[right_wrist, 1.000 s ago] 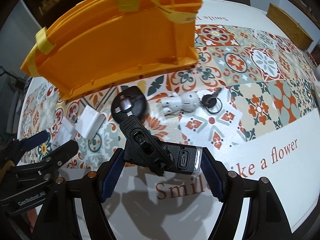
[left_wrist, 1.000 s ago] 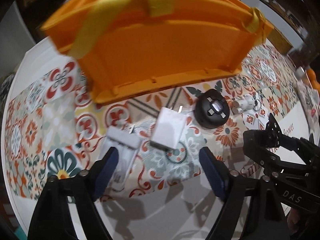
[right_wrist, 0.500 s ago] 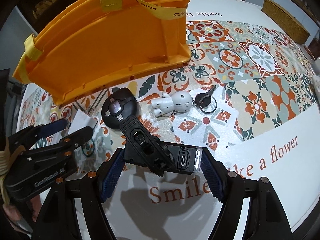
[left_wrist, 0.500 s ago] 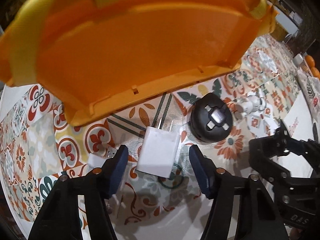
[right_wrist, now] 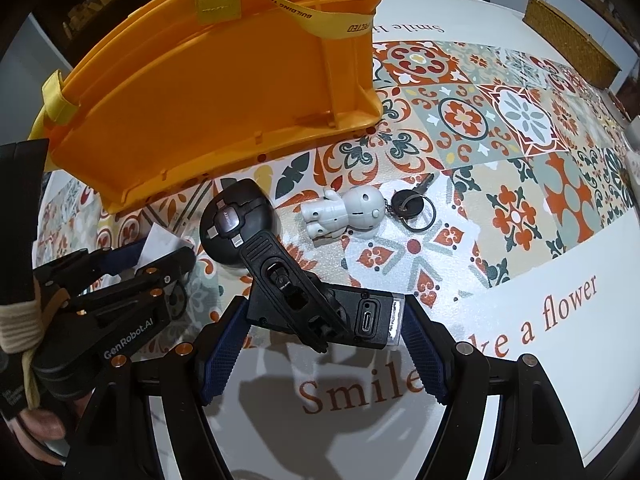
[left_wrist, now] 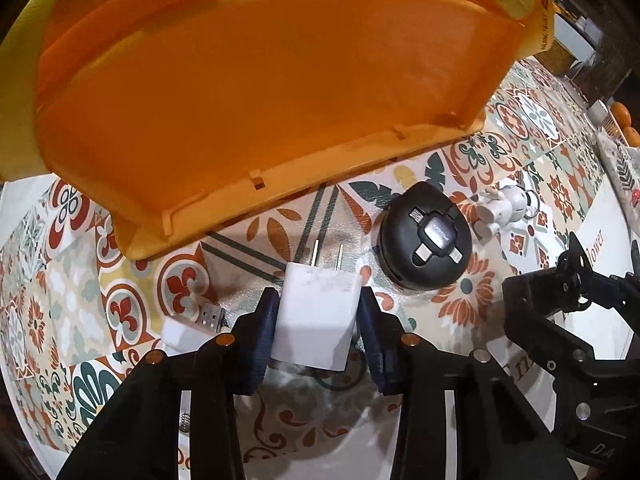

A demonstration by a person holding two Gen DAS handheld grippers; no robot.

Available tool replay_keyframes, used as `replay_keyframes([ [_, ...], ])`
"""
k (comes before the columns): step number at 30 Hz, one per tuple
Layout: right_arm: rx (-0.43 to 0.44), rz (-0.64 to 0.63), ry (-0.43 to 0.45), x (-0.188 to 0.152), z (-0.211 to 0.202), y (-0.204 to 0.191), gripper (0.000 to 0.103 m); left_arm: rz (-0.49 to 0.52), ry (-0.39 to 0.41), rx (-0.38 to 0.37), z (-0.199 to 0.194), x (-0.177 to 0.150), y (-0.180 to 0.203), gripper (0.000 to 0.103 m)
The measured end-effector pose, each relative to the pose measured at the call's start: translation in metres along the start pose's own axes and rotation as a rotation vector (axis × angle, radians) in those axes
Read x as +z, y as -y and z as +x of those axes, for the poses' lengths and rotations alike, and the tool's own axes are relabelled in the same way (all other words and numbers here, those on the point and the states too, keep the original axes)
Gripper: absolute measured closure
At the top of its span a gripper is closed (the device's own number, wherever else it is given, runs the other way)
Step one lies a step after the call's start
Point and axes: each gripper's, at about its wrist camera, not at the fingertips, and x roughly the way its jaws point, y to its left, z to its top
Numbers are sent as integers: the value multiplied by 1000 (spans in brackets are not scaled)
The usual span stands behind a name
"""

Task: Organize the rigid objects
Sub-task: 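Lift the white adapter and black gadget and carry them toward the crate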

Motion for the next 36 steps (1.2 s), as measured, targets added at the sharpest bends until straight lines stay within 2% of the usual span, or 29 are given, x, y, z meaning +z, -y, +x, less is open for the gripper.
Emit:
replay_keyframes([
  [21,13,-40,61,2,-28,-8,28,-121,110,-61,-58,-19,-14,65],
  [36,60,-94,168,7,-75,-21,28,-210,224,-77,-114,-30,-27,65],
])
